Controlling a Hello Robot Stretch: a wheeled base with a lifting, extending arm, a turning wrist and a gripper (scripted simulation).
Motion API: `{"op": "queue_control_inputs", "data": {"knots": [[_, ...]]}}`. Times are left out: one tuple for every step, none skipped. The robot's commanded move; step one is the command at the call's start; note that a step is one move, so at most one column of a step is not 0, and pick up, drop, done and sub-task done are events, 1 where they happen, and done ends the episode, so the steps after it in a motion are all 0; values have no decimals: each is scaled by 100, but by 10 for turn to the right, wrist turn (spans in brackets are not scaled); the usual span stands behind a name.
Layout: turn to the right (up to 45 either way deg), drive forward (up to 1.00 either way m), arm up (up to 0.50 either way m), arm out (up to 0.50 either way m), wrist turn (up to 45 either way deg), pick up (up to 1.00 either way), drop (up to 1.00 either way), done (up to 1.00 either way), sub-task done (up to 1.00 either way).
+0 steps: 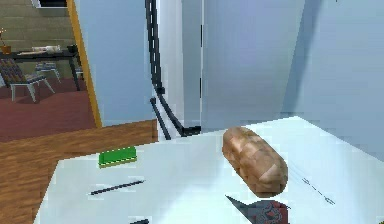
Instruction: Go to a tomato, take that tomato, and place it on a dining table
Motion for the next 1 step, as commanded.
{"op": "queue_control_inputs", "data": {"knots": [[0,0,0,0,450,0,0,0,0]]}}
